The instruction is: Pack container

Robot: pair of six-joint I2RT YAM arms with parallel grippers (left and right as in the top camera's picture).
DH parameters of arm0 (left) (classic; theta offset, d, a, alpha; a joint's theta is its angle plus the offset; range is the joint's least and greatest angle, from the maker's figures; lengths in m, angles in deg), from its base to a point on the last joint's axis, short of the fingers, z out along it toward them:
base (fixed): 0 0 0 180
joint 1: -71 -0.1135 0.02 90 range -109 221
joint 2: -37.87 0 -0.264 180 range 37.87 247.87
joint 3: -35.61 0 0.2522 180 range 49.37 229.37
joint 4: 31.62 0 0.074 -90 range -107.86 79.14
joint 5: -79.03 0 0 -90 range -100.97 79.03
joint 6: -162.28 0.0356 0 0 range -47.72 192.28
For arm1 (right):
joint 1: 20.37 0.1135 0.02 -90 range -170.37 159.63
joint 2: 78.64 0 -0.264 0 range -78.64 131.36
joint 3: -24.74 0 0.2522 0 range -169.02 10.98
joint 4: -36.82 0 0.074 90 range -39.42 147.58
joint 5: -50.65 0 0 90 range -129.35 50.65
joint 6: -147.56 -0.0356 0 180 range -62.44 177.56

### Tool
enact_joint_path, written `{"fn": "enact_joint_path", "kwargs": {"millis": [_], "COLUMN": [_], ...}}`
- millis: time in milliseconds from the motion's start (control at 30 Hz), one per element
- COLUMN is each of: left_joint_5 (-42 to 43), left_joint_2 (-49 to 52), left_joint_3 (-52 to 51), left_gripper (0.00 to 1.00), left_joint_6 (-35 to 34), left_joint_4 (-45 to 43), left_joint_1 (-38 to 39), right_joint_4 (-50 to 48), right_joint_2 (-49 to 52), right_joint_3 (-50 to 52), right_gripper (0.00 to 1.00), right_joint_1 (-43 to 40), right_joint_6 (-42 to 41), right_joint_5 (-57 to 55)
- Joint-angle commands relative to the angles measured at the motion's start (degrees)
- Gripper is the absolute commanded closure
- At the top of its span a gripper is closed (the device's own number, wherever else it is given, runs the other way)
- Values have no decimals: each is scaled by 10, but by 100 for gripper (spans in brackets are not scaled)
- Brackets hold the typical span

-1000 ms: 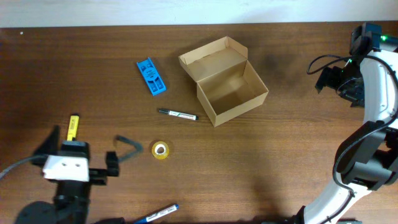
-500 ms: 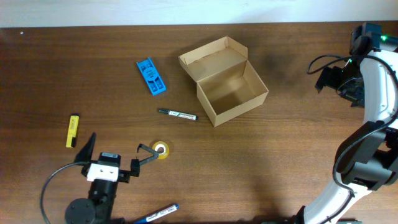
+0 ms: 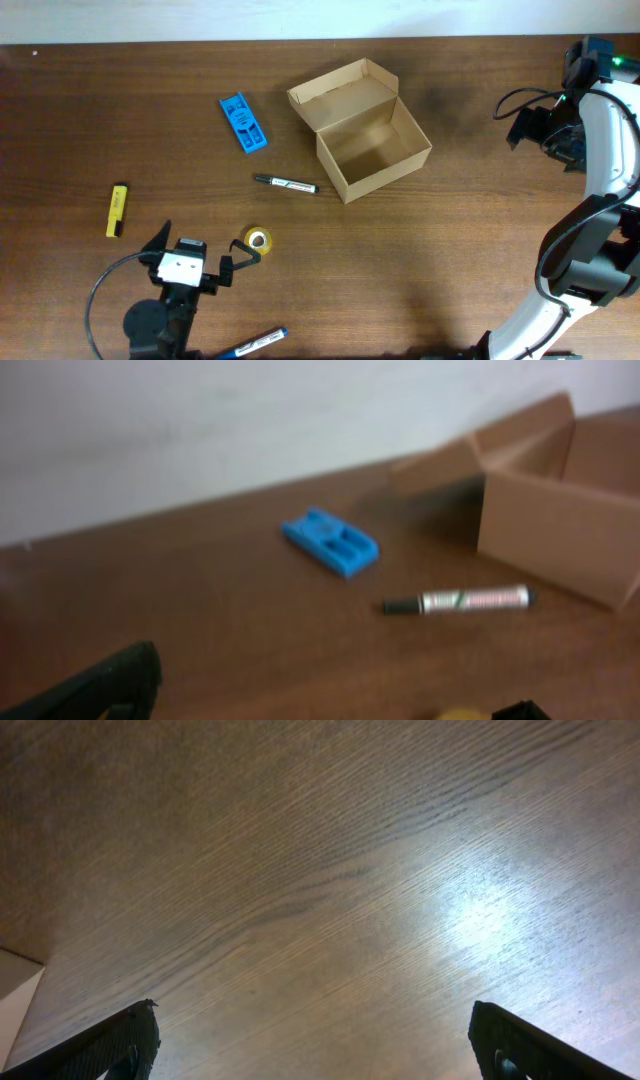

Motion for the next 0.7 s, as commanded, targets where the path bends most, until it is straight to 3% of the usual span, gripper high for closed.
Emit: {"fn": "enact_joint_path", "kwargs": {"millis": [0, 667], "left_joint_5": [-8, -12], "left_joint_2": [0, 0], "left_joint_3": [-4, -4], "left_gripper": [0, 0], "left_joint_6": [-3, -3], "left_joint_4": [-8, -8], "left_joint_1": [9, 9], "right_joint_4": [0, 0], "right_joint_2": [-6, -6], "right_joint_3": [2, 2], "right_gripper": [1, 1], "right_joint_1": [2, 2], "right_joint_6": [-2, -2], "right_joint_5": [-7, -7]}}
